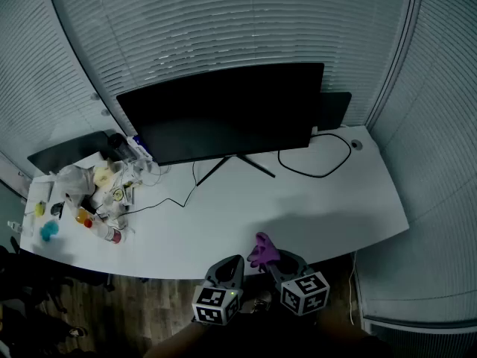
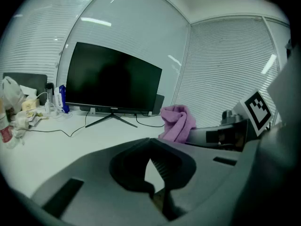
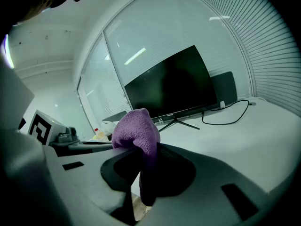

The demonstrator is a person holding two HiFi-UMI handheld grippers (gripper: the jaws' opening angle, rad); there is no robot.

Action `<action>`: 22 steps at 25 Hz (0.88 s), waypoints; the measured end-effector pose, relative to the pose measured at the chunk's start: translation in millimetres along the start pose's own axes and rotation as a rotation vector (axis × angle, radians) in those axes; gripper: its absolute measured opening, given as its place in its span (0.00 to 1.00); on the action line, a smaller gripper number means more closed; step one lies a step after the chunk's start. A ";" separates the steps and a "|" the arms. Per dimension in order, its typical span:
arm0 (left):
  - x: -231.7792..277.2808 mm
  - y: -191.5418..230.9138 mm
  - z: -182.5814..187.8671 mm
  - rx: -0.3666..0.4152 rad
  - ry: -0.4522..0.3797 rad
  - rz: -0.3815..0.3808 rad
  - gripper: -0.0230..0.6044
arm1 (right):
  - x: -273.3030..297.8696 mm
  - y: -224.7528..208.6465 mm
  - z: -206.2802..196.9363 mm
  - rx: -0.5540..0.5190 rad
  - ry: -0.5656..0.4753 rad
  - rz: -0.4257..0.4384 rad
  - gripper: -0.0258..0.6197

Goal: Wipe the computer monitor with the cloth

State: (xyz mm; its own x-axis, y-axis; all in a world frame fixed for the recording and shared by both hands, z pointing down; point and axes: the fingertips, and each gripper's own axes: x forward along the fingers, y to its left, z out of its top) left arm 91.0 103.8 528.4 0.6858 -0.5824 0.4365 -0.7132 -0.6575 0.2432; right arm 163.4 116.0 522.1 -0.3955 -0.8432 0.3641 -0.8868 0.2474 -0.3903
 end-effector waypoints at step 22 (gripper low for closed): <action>-5.5 4.9 4.7 0.001 -0.004 0.018 0.05 | 4.6 6.2 5.1 0.005 -0.009 0.026 0.16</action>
State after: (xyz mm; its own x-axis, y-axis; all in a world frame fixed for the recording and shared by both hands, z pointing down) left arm 84.4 101.6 523.1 0.6735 -0.5959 0.4374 -0.7251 -0.6475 0.2343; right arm 157.3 111.2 517.0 -0.4159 -0.8409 0.3464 -0.8753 0.2667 -0.4035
